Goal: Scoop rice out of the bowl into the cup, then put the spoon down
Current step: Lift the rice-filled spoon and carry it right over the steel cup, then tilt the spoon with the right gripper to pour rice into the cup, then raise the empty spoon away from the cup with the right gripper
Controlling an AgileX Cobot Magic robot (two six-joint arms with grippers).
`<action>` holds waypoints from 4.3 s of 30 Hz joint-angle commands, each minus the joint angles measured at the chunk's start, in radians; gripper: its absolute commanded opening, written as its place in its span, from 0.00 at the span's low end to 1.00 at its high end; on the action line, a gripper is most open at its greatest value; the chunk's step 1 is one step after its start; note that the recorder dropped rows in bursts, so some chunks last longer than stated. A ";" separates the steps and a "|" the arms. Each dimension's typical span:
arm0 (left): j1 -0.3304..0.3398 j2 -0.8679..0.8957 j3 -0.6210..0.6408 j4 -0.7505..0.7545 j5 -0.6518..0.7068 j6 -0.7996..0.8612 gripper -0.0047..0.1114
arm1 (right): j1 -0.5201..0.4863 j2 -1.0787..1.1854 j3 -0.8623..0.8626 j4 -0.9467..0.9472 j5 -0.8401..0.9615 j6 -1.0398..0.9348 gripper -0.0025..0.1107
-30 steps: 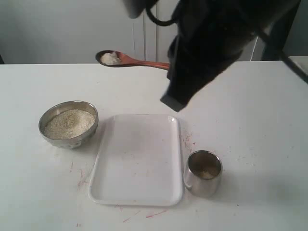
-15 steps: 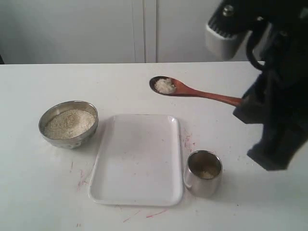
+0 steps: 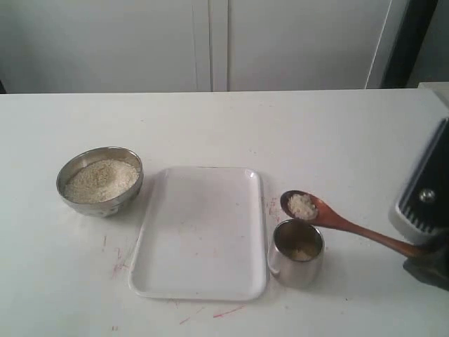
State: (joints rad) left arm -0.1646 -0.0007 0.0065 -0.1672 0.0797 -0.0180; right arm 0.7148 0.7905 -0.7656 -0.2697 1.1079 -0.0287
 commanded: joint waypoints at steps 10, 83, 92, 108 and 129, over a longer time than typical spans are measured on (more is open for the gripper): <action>-0.007 0.001 -0.006 -0.010 -0.003 -0.001 0.16 | -0.009 -0.053 0.221 -0.093 -0.214 0.121 0.02; -0.007 0.001 -0.006 -0.010 -0.003 -0.001 0.16 | -0.007 0.147 0.221 -0.566 -0.236 -0.215 0.02; -0.007 0.001 -0.006 -0.010 -0.003 -0.001 0.16 | -0.007 0.147 0.221 -0.616 -0.236 -0.248 0.02; -0.007 0.001 -0.006 -0.010 -0.003 -0.001 0.16 | -0.007 0.147 0.221 -0.682 -0.232 -0.319 0.02; -0.007 0.001 -0.006 -0.010 -0.003 -0.001 0.16 | -0.007 0.147 0.221 -0.745 -0.261 -0.443 0.02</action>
State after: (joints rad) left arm -0.1646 -0.0007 0.0065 -0.1672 0.0797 -0.0180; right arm 0.7148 0.9383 -0.5487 -0.9771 0.8620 -0.4624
